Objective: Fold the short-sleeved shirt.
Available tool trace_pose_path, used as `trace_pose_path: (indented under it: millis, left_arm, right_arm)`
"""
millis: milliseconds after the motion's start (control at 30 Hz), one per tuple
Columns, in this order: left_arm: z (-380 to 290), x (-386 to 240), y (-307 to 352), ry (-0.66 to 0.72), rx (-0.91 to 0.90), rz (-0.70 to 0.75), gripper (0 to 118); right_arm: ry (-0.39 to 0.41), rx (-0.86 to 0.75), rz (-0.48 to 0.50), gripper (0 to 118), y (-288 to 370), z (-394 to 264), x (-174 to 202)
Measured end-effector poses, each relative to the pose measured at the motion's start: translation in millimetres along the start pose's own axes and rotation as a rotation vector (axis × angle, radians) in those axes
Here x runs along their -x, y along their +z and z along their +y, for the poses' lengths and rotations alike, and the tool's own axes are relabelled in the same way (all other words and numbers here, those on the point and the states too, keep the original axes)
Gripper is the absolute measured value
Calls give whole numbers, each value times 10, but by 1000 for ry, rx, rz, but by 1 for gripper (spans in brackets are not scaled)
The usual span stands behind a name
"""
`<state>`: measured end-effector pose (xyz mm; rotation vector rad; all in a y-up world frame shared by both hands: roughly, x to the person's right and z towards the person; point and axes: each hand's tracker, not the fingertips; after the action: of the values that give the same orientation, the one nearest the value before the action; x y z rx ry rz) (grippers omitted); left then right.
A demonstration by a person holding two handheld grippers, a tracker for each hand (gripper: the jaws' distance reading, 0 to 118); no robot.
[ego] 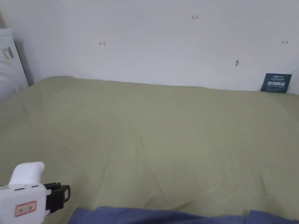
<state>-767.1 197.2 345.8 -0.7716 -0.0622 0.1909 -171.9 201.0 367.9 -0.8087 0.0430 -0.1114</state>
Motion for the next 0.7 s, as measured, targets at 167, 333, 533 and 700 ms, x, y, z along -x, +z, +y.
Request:
trace_pose_path:
  millis: [167, 333, 533, 700]
  left_arm:
    - [-7, 89, -235, -35, 81, -7, 0]
    - [-115, 392, -589, 59, 228, -181, 74]
    - [-420, 662, -1035, 185, 292, -291, 112]
    - [-708, 573, -1225, 302, 347, -306, 108]
  right_arm:
    - [38, 28, 34, 0, -85, -35, 86]
    - [37, 33, 46, 0, -141, -60, 68]
    - [57, 52, 71, 0, -152, -77, 75]
    - [55, 73, 84, 0, -200, -107, 88]
